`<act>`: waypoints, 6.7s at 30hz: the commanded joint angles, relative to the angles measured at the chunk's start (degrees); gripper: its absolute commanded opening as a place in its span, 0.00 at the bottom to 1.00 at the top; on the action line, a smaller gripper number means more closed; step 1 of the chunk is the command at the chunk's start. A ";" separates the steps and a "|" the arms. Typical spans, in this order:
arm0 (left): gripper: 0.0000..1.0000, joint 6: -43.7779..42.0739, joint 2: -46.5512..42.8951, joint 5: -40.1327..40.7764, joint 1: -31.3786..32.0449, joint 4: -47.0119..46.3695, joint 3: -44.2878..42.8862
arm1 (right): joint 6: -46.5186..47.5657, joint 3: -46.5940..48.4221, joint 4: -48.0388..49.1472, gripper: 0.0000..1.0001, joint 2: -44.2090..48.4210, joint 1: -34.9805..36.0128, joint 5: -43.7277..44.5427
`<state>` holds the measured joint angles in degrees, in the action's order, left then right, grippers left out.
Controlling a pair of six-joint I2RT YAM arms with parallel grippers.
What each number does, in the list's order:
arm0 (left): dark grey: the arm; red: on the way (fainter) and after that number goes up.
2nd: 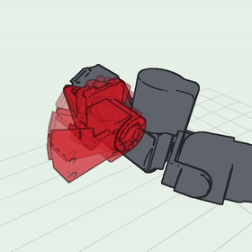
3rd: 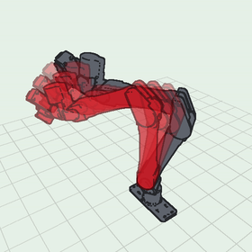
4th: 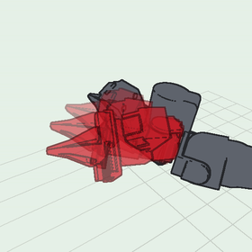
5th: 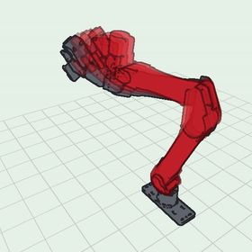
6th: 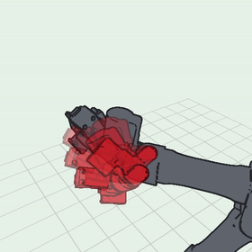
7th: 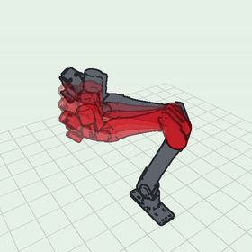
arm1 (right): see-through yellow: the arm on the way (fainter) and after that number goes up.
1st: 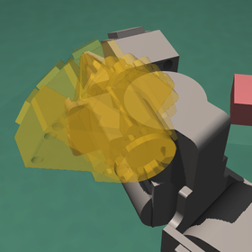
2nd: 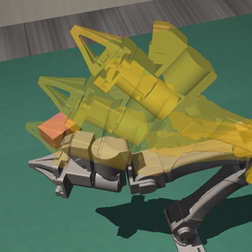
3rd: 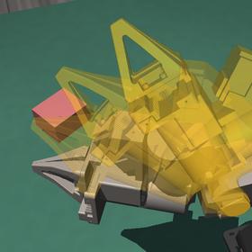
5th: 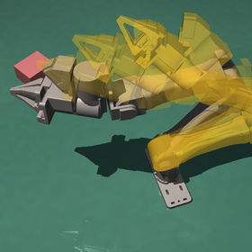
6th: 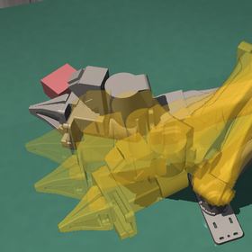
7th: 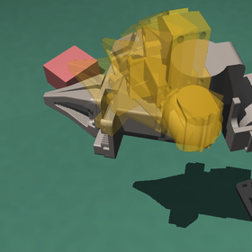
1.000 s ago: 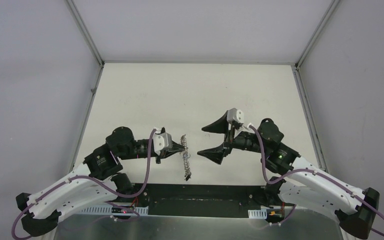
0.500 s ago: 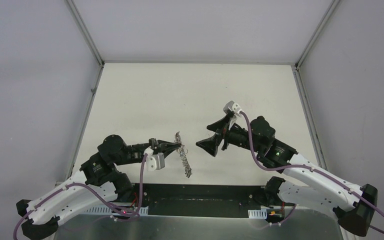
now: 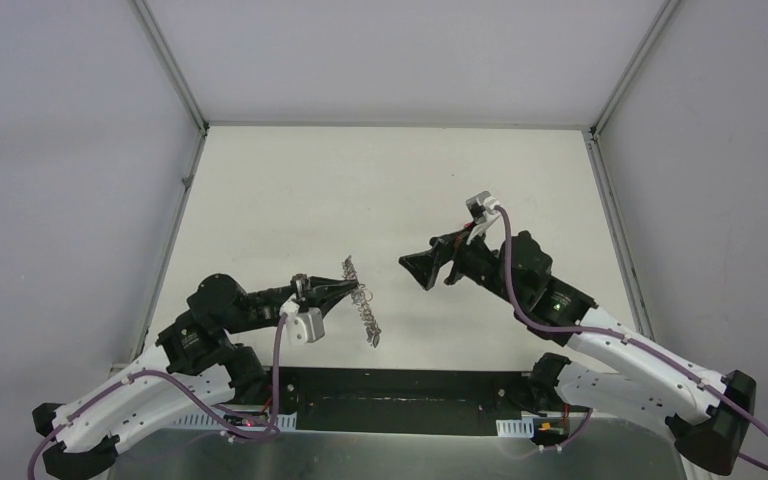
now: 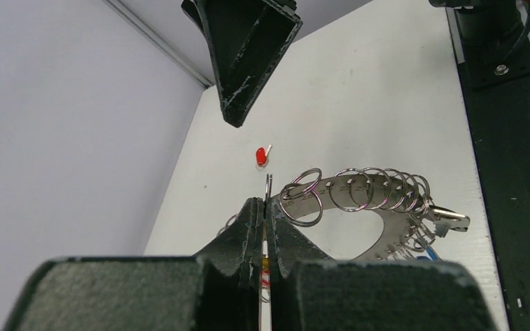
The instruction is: Put the keys on the keyring
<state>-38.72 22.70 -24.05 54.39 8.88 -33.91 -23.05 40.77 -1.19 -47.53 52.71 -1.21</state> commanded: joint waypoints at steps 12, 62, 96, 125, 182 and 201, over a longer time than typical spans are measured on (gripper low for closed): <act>0.00 40.43 7.03 11.02 0.21 -2.54 -4.33 | -18.75 3.76 -14.90 1.00 -8.04 -18.46 -7.65; 0.00 58.73 2.26 23.08 0.26 7.17 -2.48 | -0.98 71.58 -62.97 0.48 -83.31 -31.71 7.91; 0.00 63.97 2.76 23.11 0.27 8.96 -2.43 | 0.49 54.49 -57.50 0.00 -70.28 -28.73 1.80; 0.00 68.54 4.21 23.81 0.22 9.88 -1.77 | 3.56 44.29 -55.85 0.35 -60.76 -32.75 -12.15; 0.00 67.82 4.15 23.78 0.25 5.29 1.83 | 3.18 34.55 -54.85 0.40 -58.06 -37.90 -13.39; 0.00 67.49 4.28 23.64 0.22 5.20 2.03 | 2.09 40.89 -56.56 0.28 -64.18 -35.28 -12.86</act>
<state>28.34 27.27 -1.39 54.39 19.35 -31.42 -20.67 79.70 -57.30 -112.05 16.51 -14.15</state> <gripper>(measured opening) 0.010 0.280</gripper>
